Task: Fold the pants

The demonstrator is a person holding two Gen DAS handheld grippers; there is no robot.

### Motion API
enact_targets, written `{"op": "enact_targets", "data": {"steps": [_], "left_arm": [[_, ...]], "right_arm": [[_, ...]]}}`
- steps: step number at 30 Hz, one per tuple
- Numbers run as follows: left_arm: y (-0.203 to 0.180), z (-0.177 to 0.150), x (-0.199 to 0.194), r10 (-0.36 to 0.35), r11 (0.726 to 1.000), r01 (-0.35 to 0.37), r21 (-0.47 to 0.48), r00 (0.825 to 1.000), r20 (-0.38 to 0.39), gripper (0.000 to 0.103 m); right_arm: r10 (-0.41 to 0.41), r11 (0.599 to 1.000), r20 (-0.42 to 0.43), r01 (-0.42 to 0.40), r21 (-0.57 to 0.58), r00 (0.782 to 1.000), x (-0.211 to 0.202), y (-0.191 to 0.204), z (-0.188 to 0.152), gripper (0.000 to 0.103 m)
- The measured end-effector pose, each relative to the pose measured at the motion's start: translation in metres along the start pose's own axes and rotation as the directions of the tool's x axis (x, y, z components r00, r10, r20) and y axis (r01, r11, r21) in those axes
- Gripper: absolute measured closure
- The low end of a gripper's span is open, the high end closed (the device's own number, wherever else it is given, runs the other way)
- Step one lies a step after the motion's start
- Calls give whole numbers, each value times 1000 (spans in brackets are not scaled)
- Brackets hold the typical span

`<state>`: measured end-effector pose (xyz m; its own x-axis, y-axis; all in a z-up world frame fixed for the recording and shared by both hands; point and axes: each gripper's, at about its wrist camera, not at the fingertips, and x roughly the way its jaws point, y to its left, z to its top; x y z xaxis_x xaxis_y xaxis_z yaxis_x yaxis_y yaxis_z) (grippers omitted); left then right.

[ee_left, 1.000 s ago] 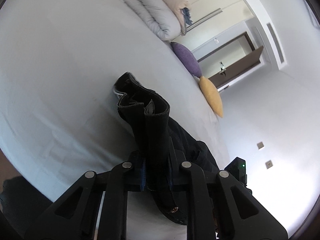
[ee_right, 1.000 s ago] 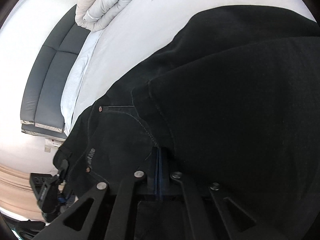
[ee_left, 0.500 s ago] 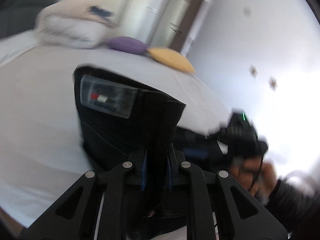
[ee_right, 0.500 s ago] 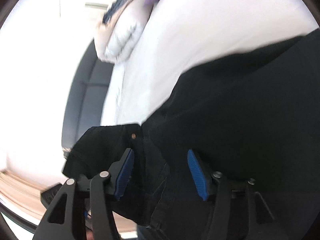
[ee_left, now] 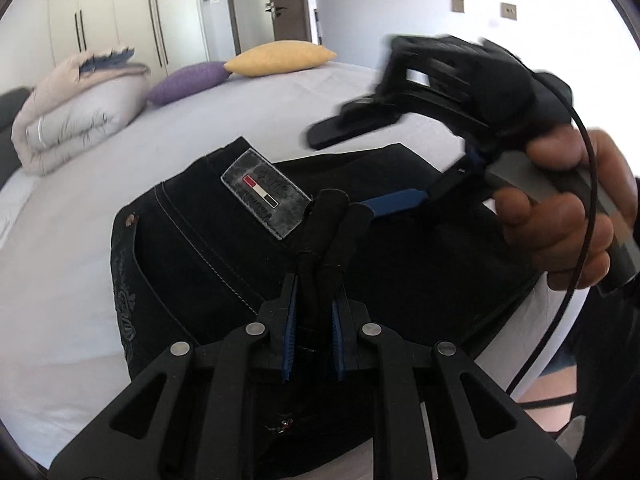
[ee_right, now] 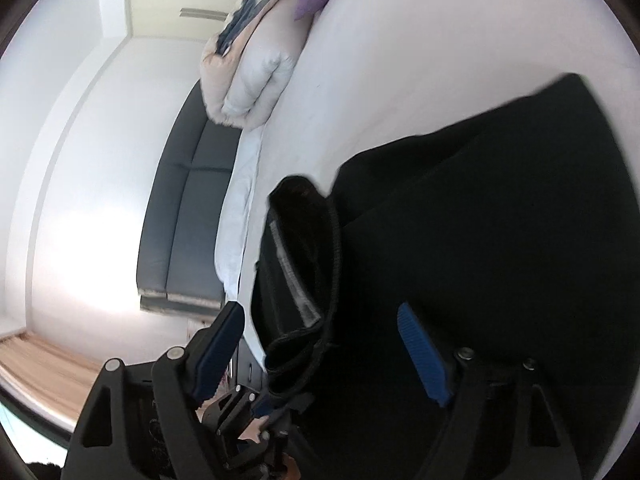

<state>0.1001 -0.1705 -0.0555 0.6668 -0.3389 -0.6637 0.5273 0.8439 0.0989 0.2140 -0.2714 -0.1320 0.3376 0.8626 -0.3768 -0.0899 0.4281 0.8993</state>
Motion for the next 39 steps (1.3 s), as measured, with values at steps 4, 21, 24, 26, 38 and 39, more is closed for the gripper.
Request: {"op": "enact_targets", "data": {"steps": [4,21,24,26,38,39], "left_arm": [[-20,-2,-1,19,998,-20,64,1000,15,89],[-64,-1,-2,-93,983,91,159,996,5,92],[-76,11,9,-130,977,129,170,991,-4,92],[-86,19,14,-152,973,150,177,988,-5,92],[-98,45,30,-229,948,227,223,973,-14,92],[-101,45,30,-241,943,239,233,970,-17,97]], "right_arm": [[-41,999,-55,41,-10,998,25,10,3,22],[-266,960,53,270,-80,962,-4,7,1,89],[-293,951,92,300,-79,952,-23,0,-1,90],[-304,946,115,314,-81,946,-35,-2,-3,90],[-301,949,174,312,-44,938,-78,-21,-3,90],[-295,951,176,307,-41,939,-79,-23,-5,90]]}}
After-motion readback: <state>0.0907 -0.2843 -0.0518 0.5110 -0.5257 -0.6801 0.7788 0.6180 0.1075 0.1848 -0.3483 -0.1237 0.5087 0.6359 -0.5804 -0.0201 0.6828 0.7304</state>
